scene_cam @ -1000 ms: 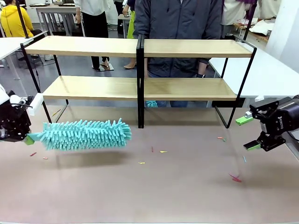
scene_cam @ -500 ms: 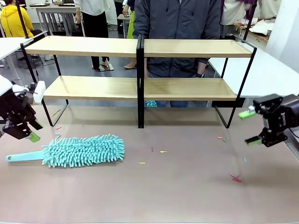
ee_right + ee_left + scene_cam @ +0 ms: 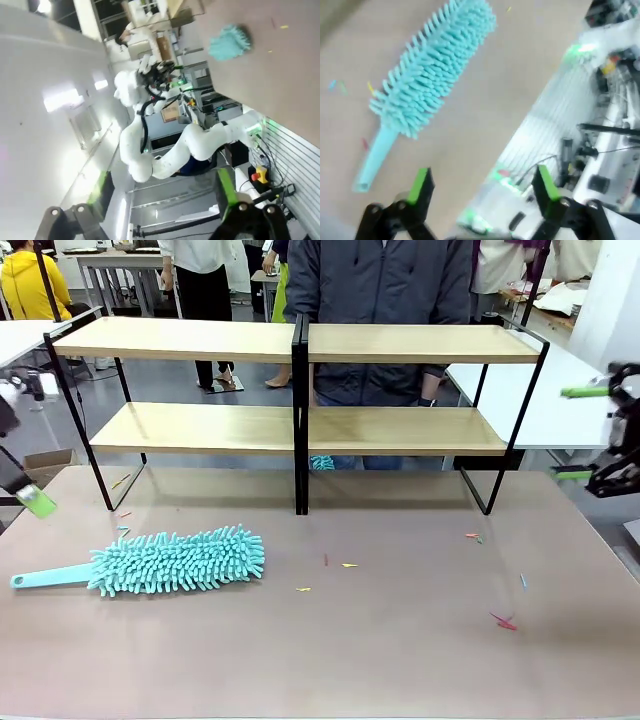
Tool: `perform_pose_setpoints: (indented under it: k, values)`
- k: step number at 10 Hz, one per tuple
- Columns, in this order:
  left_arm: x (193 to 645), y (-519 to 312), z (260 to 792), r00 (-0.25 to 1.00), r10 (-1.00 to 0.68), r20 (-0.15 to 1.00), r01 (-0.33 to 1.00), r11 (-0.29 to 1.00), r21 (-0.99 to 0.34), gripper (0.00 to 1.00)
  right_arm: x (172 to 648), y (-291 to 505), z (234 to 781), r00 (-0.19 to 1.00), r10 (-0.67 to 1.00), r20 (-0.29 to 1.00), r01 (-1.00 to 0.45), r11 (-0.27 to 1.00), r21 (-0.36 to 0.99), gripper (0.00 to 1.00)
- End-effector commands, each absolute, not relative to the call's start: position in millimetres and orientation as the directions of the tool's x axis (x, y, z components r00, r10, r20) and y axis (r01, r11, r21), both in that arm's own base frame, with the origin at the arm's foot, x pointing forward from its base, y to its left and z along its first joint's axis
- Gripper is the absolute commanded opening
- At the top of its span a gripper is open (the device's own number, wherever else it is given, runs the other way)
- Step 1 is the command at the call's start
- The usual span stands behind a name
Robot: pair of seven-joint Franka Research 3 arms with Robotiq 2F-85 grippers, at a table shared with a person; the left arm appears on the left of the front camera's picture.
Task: Clean the shelves.
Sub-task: Place the Duster on the table.
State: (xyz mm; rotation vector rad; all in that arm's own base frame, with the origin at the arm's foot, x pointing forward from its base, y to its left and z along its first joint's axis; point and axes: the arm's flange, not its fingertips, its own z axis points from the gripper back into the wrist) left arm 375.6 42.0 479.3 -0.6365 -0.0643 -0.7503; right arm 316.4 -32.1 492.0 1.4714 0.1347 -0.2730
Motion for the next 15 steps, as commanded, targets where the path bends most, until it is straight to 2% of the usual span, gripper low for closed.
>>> perform_pose_setpoints:
  k: [1, 2, 3, 4, 5, 6, 15]
  values:
    - [403, 107, 473, 0.986, -0.132, 0.106, 0.132, 0.215, -0.968, 1.00, 304, -40, 495, 0.968, -0.143, -0.206, 0.220, 0.097, 0.971, 1.00]
    - [397, 151, 461, 0.990, 0.003, 0.143, 0.143, 0.007, -0.990, 1.00, 303, -43, 492, 0.975, -0.122, -0.187, 0.199, 0.096, 0.975, 1.00]
    - [379, 184, 452, 0.961, 0.178, 0.210, 0.235, -0.134, -0.963, 1.00, 303, -43, 489, 0.977, -0.122, -0.176, 0.192, 0.127, 0.973, 1.00]
    - [353, 209, 443, 0.875, 0.380, 0.300, 0.407, -0.241, -0.881, 1.00, 303, -43, 483, 0.982, -0.145, -0.124, 0.151, 0.194, 0.969, 1.00]
    - [331, 220, 433, 0.812, 0.474, 0.340, 0.499, -0.261, -0.827, 1.00, 304, -41, 477, 0.973, -0.204, -0.111, 0.168, 0.284, 0.944, 1.00]
    - [356, 196, 441, 0.918, -0.276, 0.285, 0.355, 0.253, -0.900, 1.00, 307, -47, 494, 0.975, -0.132, -0.179, 0.196, 0.128, 0.972, 1.00]
    - [356, 196, 441, 0.918, -0.276, 0.285, 0.355, 0.253, -0.900, 1.00, 307, -47, 494, 0.975, -0.132, -0.179, 0.196, 0.128, 0.972, 1.00]
